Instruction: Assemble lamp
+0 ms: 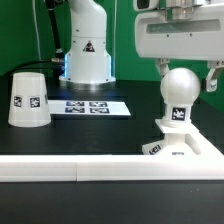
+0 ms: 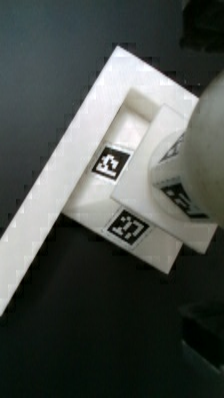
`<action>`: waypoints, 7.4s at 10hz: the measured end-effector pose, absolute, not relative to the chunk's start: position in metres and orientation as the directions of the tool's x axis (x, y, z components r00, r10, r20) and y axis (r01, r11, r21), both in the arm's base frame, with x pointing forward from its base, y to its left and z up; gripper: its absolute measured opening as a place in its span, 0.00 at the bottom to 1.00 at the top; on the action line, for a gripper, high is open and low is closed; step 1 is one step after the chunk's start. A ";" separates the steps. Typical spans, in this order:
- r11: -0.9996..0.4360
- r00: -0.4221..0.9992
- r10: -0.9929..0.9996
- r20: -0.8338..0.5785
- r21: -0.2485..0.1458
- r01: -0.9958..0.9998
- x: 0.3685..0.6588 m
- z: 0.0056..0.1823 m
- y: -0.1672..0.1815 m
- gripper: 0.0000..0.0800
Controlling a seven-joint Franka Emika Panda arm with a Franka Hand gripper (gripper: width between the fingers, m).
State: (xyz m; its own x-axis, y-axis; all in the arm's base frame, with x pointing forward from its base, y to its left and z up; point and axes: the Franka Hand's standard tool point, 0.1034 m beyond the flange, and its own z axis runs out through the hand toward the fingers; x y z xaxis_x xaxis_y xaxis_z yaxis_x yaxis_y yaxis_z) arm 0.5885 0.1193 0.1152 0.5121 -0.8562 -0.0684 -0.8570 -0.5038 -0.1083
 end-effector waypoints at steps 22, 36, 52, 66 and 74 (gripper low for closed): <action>-0.966 0.966 -0.257 0.019 -0.030 -0.256 0.519 0.096 -0.021 0.87; -0.988 0.988 -0.155 -0.003 -0.019 -0.155 0.465 0.095 -0.092 0.87; -0.983 0.983 -0.181 -0.017 -0.037 -0.181 0.390 0.083 -0.105 0.87; -0.967 0.968 -0.247 -0.036 -0.061 -0.248 0.402 0.094 -0.065 0.06; -0.889 0.894 -0.442 -0.067 -0.102 -0.447 0.539 0.171 0.030 0.06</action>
Offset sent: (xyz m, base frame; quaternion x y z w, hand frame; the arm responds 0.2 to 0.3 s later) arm -0.0216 -0.0018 0.0029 -0.0985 0.0485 -0.3996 0.9101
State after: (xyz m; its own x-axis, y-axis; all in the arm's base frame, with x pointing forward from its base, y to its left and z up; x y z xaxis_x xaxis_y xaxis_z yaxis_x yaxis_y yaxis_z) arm 0.5392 0.0300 0.1712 0.8944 -0.4423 -0.0665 -0.4471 -0.8887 -0.1017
